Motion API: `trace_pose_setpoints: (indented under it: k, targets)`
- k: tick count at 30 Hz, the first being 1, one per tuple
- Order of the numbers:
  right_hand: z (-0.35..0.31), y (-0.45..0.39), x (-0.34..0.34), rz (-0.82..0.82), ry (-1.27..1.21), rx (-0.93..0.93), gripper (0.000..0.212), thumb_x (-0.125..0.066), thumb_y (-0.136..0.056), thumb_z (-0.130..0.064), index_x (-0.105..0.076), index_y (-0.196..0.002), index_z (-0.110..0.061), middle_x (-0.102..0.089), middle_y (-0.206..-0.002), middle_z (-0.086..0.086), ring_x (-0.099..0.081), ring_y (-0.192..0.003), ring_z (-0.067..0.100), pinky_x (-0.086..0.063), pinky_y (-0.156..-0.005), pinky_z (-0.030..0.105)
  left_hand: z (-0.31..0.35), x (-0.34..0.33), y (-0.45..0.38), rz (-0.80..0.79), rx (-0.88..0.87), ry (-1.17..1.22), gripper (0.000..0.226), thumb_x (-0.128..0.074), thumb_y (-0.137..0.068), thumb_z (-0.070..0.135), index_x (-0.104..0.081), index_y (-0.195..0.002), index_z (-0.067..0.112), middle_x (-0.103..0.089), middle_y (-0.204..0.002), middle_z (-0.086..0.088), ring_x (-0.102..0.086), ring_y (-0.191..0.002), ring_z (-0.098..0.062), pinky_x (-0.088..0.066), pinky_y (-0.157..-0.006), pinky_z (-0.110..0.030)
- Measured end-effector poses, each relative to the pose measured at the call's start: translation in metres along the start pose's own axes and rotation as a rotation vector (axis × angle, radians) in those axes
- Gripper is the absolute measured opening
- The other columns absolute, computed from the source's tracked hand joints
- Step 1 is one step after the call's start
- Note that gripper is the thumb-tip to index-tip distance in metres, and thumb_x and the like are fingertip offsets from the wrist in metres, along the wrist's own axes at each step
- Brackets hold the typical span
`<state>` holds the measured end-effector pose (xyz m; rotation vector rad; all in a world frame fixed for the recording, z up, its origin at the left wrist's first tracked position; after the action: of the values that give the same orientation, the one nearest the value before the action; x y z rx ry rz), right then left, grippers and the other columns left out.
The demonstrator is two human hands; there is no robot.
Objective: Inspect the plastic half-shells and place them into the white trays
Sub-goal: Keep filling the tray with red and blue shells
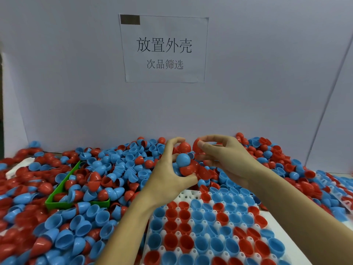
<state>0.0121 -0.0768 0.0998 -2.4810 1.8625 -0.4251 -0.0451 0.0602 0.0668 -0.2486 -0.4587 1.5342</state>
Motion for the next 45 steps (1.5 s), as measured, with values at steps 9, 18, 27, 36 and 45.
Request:
trace_pose_setpoints:
  k: [9,18,27,36,45]
  targets:
    - [-0.007,0.002,0.022,0.116,-0.066,0.037,0.023,-0.068,-0.091,-0.014,-0.066,-0.113,-0.02,-0.075,-0.099,-0.001,-0.074,-0.087,0.012,-0.059,-0.079,0.026,-0.015,0.024,-0.003,0.231,0.083,-0.101,0.035,-0.074,-0.08,0.008,-0.064,-0.104,0.03,-0.069,-0.081,0.013,-0.065,-0.07,0.002,-0.052,-0.061,-0.01]
    - [-0.031,0.023,-0.019,-0.078,0.436,0.405,0.031,-0.073,-0.086,-0.003,-0.074,-0.098,-0.031,-0.074,-0.094,-0.012,-0.069,-0.088,0.009,-0.057,-0.082,0.021,-0.033,0.021,-0.002,0.321,0.223,-0.151,0.012,-0.076,-0.078,0.016,-0.067,-0.087,0.014,-0.065,-0.069,-0.002,-0.06,-0.063,-0.006,-0.055,-0.06,-0.024]
    - [-0.028,0.028,-0.032,-0.094,0.325,0.423,0.018,-0.061,-0.097,-0.011,-0.064,-0.108,-0.024,-0.076,-0.082,-0.01,-0.071,-0.077,0.003,-0.055,-0.072,0.018,-0.027,0.018,-0.001,0.291,0.227,-0.083,0.03,-0.078,-0.074,0.038,-0.068,-0.09,0.015,-0.07,-0.079,-0.005,-0.068,-0.08,-0.024,-0.059,-0.071,-0.035]
    - [-0.017,0.017,-0.026,-0.009,0.452,0.31,0.021,-0.071,-0.09,-0.013,-0.072,-0.109,-0.023,-0.076,-0.08,-0.011,-0.071,-0.079,0.001,-0.058,-0.081,0.022,-0.028,0.021,-0.003,0.317,0.181,-0.15,0.014,-0.079,-0.08,0.022,-0.067,-0.085,0.019,-0.068,-0.071,0.004,-0.063,-0.063,-0.003,-0.053,-0.056,-0.014]
    - [-0.025,0.013,-0.015,0.105,0.518,0.343,0.014,-0.069,-0.089,-0.011,-0.077,-0.086,-0.022,-0.07,-0.069,0.006,-0.059,-0.056,0.016,-0.054,-0.059,0.03,-0.029,0.029,-0.005,0.317,0.15,-0.203,0.017,-0.079,-0.076,0.019,-0.066,-0.083,0.012,-0.064,-0.066,-0.001,-0.058,-0.059,-0.004,-0.05,-0.054,-0.015]
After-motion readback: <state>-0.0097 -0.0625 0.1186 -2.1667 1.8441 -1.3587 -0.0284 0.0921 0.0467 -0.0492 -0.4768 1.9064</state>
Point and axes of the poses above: each hand's wrist, its own y-axis away from the middle knuckle, its own x-axis out of the back of the hand, z = x × y, the point moved 8 cm from there along -y, towards the middle knuckle
